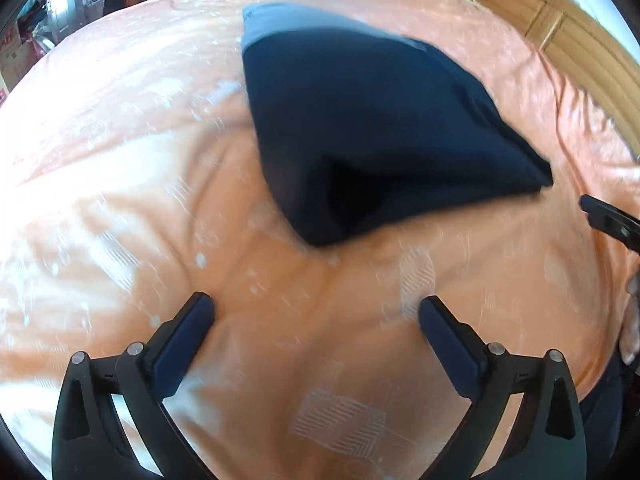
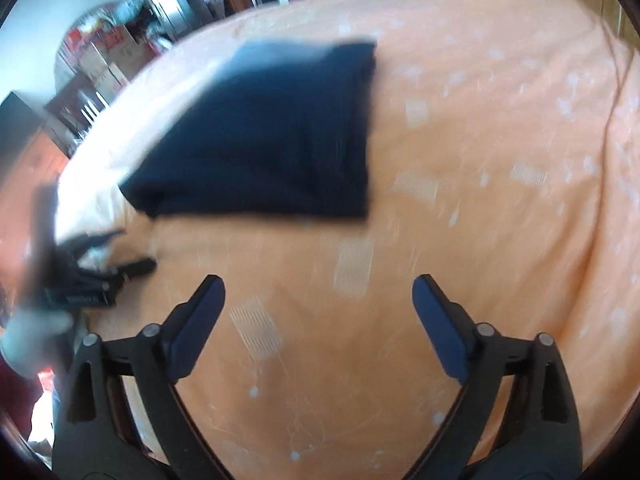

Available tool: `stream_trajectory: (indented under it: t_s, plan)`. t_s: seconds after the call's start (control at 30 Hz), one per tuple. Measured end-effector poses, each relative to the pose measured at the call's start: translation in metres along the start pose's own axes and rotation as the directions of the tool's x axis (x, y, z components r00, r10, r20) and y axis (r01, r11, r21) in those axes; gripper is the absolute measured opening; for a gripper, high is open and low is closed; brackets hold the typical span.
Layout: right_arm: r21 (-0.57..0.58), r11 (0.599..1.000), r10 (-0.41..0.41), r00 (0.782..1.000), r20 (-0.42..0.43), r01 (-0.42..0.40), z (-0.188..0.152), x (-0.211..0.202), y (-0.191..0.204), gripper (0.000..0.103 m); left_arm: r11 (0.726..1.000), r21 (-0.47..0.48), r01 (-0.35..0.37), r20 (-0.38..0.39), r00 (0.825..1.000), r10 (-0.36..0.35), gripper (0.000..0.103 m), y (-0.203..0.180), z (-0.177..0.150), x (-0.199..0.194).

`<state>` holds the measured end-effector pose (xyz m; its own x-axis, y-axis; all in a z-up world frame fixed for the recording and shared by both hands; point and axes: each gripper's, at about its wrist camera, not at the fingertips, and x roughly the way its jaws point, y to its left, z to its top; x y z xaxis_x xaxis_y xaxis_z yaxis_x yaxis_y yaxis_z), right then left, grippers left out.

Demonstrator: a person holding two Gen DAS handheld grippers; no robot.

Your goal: Fold small clothes

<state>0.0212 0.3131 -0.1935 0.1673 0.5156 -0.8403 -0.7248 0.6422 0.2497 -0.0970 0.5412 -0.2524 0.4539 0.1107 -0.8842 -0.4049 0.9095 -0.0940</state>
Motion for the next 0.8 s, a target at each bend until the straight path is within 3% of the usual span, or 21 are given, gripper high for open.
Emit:
stream_trajectory:
  t_s: [0.07,0.13,0.23,0.43,0.6,0.8]
  plan:
    - [0.03,0.999,-0.011,0.997,-0.074,0.013,-0.01,0.019,-0.004,0.096,1.0,-0.003,-0.026,-0.006,1.0,0.026,0.103,-0.002,0.002,0.003]
    - [-0.006,1.0,-0.005,0.998,-0.059,0.005,-0.012,0.023,0.0,0.103,0.999,-0.046,-0.023,-0.022,1.0,0.022,0.103,0.002,0.008,0.006]
    - [-0.037,0.998,-0.044,0.997,-0.067,0.041,-0.01,0.028,0.006,0.103,0.997,-0.071,-0.034,-0.025,0.999,0.033,0.103,0.005,0.018,0.011]
    - [0.021,0.999,-0.027,0.999,0.019,0.027,-0.008,0.032,-0.006,0.103,0.995,-0.099,-0.012,0.031,0.999,0.015,0.103,0.017,0.027,0.019]
    - [-0.023,0.992,-0.126,0.992,0.009,0.127,-0.009,0.042,0.013,0.103,0.995,-0.095,0.018,0.074,0.997,-0.011,0.103,0.019,0.016,0.015]
    - [-0.017,0.99,-0.138,0.99,-0.007,0.138,-0.01,0.03,0.015,0.103,0.992,-0.117,0.048,0.071,0.997,-0.039,0.103,0.025,0.021,0.008]
